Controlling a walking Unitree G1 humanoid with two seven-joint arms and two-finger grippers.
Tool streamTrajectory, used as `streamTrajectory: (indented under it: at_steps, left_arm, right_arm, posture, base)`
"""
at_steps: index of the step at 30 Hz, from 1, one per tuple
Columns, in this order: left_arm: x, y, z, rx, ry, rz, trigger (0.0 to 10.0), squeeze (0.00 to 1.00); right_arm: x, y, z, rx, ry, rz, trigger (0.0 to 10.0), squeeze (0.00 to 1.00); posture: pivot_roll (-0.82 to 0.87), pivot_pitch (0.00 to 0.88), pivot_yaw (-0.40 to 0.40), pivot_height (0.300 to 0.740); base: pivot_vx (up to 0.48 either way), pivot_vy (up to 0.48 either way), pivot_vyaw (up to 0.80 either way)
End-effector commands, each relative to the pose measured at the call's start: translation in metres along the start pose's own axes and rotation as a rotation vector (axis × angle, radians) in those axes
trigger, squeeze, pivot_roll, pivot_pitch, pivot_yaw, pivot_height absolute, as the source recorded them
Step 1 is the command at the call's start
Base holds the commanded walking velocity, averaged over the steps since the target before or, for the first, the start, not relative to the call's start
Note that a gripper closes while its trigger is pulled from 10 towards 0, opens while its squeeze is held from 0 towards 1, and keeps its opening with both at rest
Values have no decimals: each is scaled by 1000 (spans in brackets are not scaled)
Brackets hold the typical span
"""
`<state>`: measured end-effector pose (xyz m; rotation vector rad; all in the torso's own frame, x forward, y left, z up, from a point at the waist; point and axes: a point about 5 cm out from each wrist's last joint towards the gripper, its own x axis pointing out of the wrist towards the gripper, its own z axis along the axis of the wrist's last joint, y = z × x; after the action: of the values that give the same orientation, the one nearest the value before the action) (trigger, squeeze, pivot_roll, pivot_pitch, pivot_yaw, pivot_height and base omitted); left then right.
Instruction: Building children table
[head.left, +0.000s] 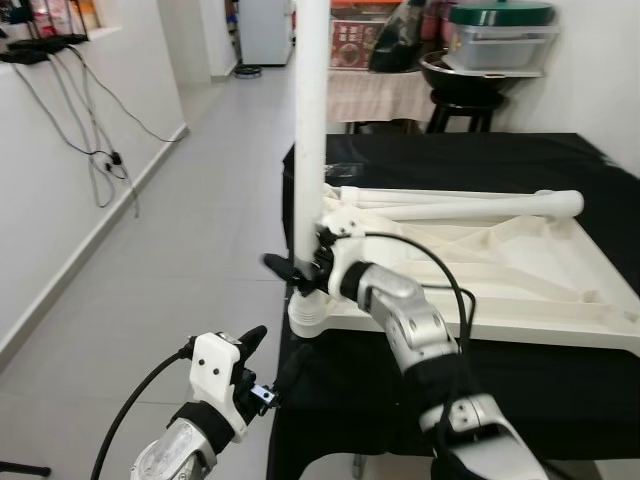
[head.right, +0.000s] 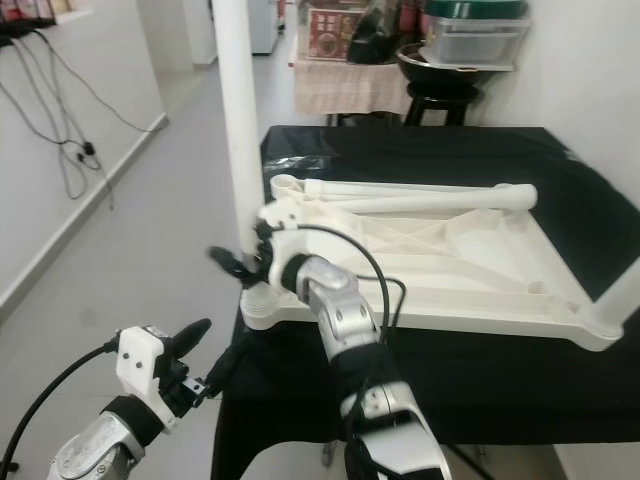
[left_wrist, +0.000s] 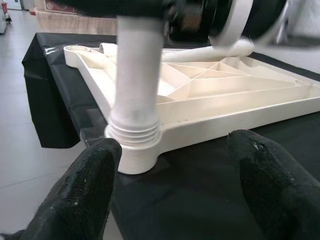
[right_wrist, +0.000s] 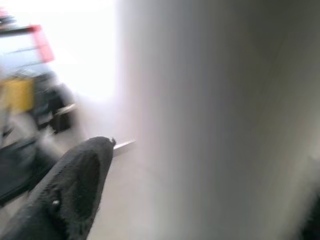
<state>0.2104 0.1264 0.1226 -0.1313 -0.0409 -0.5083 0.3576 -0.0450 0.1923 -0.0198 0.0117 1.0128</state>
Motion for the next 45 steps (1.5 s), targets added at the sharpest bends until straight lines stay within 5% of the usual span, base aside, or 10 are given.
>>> streamTrajectory:
  at_steps: [1,8,9,23,28,29,30,41,42,45]
  left_arm:
    - [0,1,-3,4,17,6,10000,0]
    - [0,1,-3,9,18,10,10000,0]
    - [0,1,-4,10,20,11,10000,0]
    - [-1,-2,-3,-1,19,5,10000,0]
    - [-5,-3,-1,-4,17,4,10000,0]
    - [-5,-3,-1,-4,17,4,10000,0]
    - [-6,-1,-1,-4,19,4,10000,0]
    - [-3,3,-2,0,25,-4,10000,0]
    - [-2,3,-2,0,22,3,10000,0]
    - [-2,3,-2,0,20,6,10000,0]
  right_arm:
    - [3,3,2,-19,-7,152,10000,0]
    - [8,1,3,-38,48,341,10000,0]
    - [10,1,2,1,67,389,0,0]
    - [0,-14,-6,11,72,310,0,0]
    - [-18,-38,-43,102,171,-478,0,0]
    - [-18,-38,-43,102,171,-478,0,0]
    - [-23,-6,-52,109,141,-548,0,0]
    - [-6,7,-47,42,144,-436,0,0]
    - [-1,6,-42,47,126,-387,10000,847]
    - [2,6,-38,51,111,-355,10000,847]
  posture:
    - [22,4,-36,740]
    - [35,1,-36,740]
    - [36,4,-34,740]
    - [24,20,-31,740]
    - [19,41,-32,740]
    - [19,41,-32,740]
    - [12,53,-12,740]
    - [10,24,-17,740]
    - [13,18,-19,740]
    - [13,18,-19,740]
  base:
    - [0,0,0]
    - [0,0,0]
    - [0,0,0]
    - [0,0,0]
    - [0,0,0]
    - [0,0,0]
    - [0,0,0]
    - [0,0,0]
    - [0,0,0]
    - [0,0,0]
